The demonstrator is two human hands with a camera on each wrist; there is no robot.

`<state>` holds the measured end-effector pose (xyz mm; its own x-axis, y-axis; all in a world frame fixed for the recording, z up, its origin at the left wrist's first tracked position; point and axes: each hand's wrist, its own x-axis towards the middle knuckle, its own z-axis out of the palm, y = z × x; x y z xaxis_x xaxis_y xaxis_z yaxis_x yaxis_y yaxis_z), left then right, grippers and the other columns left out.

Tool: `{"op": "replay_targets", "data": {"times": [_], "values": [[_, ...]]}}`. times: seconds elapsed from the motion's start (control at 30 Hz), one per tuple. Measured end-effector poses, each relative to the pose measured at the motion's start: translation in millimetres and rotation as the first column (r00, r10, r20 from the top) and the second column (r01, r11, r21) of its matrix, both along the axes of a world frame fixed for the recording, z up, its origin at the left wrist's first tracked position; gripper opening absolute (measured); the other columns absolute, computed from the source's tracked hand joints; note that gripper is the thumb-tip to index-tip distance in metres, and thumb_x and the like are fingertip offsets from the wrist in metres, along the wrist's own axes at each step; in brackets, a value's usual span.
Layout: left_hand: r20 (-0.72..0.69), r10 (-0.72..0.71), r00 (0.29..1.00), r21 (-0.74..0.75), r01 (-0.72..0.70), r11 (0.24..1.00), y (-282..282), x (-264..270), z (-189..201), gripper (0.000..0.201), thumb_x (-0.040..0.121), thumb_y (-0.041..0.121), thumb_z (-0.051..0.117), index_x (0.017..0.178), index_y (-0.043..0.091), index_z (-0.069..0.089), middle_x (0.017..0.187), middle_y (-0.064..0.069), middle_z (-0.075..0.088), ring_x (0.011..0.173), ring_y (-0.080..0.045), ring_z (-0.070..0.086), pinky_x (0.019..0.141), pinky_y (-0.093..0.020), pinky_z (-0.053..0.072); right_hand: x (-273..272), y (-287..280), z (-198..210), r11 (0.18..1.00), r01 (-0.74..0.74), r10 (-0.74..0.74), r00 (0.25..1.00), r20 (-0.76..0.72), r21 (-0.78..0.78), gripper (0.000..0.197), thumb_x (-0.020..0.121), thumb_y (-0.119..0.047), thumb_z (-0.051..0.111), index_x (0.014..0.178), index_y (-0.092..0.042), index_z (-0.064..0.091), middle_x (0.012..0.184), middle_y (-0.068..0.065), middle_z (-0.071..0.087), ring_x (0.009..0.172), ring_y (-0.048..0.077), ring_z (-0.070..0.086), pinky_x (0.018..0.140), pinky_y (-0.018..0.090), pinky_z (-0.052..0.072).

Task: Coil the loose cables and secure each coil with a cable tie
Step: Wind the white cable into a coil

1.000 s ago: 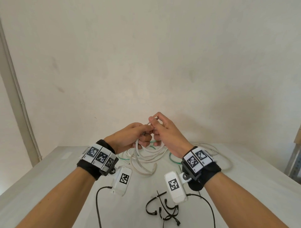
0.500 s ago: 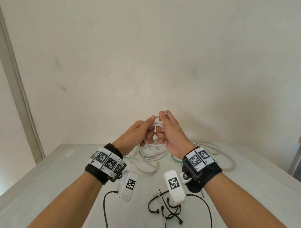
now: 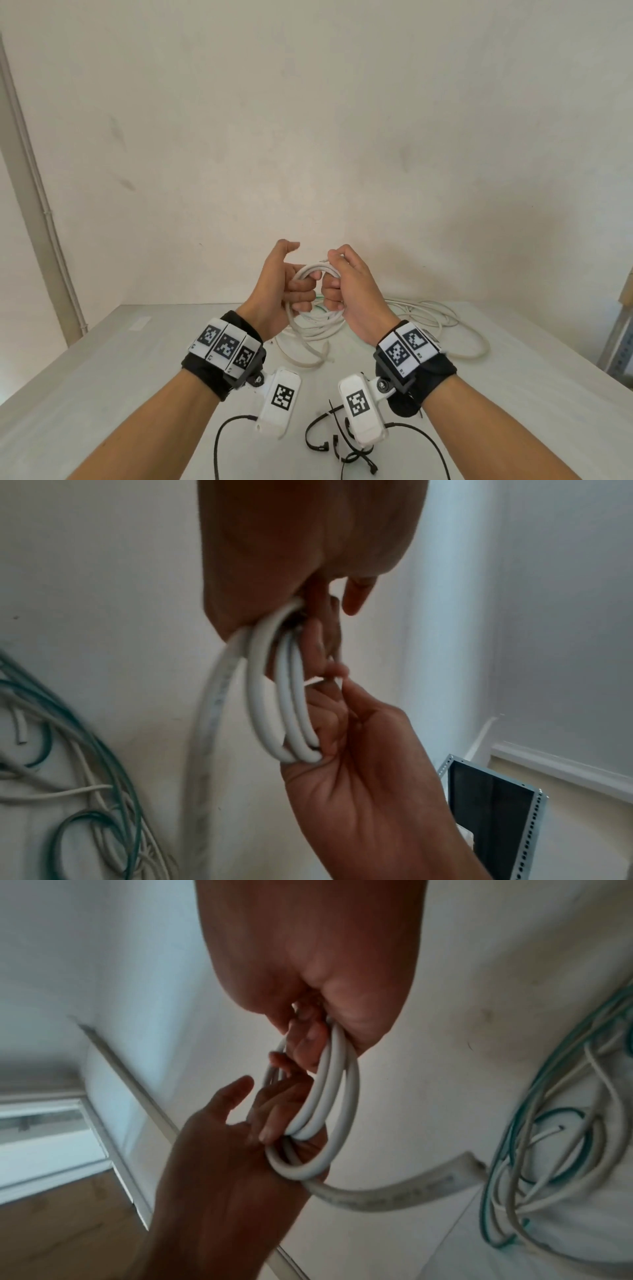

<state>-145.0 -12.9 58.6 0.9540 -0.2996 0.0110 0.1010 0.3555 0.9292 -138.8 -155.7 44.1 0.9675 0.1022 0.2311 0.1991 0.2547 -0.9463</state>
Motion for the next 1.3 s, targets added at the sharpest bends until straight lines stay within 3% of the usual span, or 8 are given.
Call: {"op": "replay_targets", "data": {"times": [0.13,0.3,0.43,0.5,0.73,0.93,1.1,1.3], "values": [[0.055,-0.064,0.996,-0.184,0.073,0.98,-3,2,-13,0.041,0.102,0.025,0.041,0.105,-0.006,0.068,0.063,0.003,0.02,0.052,-0.011,0.02,0.049,-0.023,0.035,5,-5,0,0.98,0.043,-0.026,0.995,-0.093,0.193,0.025,0.111,-0.024,0.043,0.087,-0.021,0.039,0.062,-0.001,0.034,0.05,0.011,0.021,0.045,0.024,0.018],[0.201,0.147,0.969,0.079,-0.166,0.983,-5,6,-14,0.042,0.111,0.036,0.041,0.088,0.006,0.059,0.059,0.005,0.025,0.046,-0.008,0.022,0.04,-0.018,0.023,3,-6,-3,0.998,0.056,-0.056,0.998,0.008,-0.007,0.022,0.11,-0.025,0.042,0.09,-0.016,0.04,0.065,0.006,0.046,0.049,0.018,0.038,0.048,0.031,0.041],[0.245,0.115,0.963,0.313,-0.191,0.93,-2,7,-8,0.045,0.11,0.042,0.042,0.075,0.014,0.047,0.059,0.005,0.026,0.046,-0.01,0.021,0.039,-0.019,0.022,7,-13,-4,0.924,0.151,-0.106,0.984,0.142,-0.352,0.033,0.105,-0.037,0.049,0.091,-0.007,0.048,0.068,0.013,0.063,0.058,0.029,0.068,0.072,0.057,0.061],[0.206,0.077,0.976,0.397,-0.156,0.905,1,7,-5,0.046,0.11,0.043,0.042,0.073,0.017,0.044,0.057,0.005,0.028,0.045,-0.01,0.021,0.038,-0.019,0.021,8,-17,-4,0.871,0.152,-0.072,0.98,0.186,-0.466,0.04,0.102,-0.047,0.056,0.088,-0.01,0.052,0.073,0.012,0.07,0.068,0.031,0.075,0.076,0.057,0.062],[0.153,0.035,0.988,0.527,-0.112,0.843,6,7,-4,0.048,0.108,0.044,0.043,0.066,0.021,0.037,0.058,0.005,0.027,0.046,-0.01,0.02,0.038,-0.019,0.018,6,-22,-4,0.925,-0.014,0.043,0.997,0.067,-0.38,0.048,0.096,-0.05,0.069,0.087,-0.004,0.059,0.079,0.021,0.069,0.074,0.034,0.074,0.078,0.048,0.065],[0.17,0.014,0.985,0.653,-0.124,0.747,15,9,-7,0.047,0.107,0.04,0.044,0.065,0.02,0.041,0.058,0.004,0.028,0.046,-0.011,0.02,0.04,-0.02,0.017,15,-32,6,0.348,0.41,0.061,0.888,0.456,-0.843,0.059,0.1,-0.066,0.045,0.06,-0.023,0.047,0.061,-0.008,0.052,0.064,0.014,0.054,0.063,0.038,0.046],[0.152,0.043,0.988,0.597,-0.126,0.793,13,9,0,0.041,0.106,0.035,0.045,0.07,0.016,0.045,0.056,0.006,0.028,0.048,-0.012,0.02,0.042,-0.021,0.016,15,-17,-3,0.691,-0.069,0.139,0.989,0.039,-0.719,0.036,0.105,-0.053,0.047,0.092,-0.019,0.046,0.085,0.002,0.076,0.083,0.021,0.074,0.084,0.04,0.062],[-0.036,0.035,0.999,0.388,-0.018,0.922,17,14,-5,0.03,0.098,0.019,0.043,0.07,0.012,0.049,0.059,0.001,0.035,0.044,-0.01,0.03,0.036,-0.018,0.023,14,-11,-15,0.625,0.165,0.113,0.948,0.297,-0.763,0.03,0.108,-0.043,0.044,0.099,-0.015,0.041,0.078,0.009,0.057,0.071,0.026,0.057,0.064,0.039,0.042]]}}
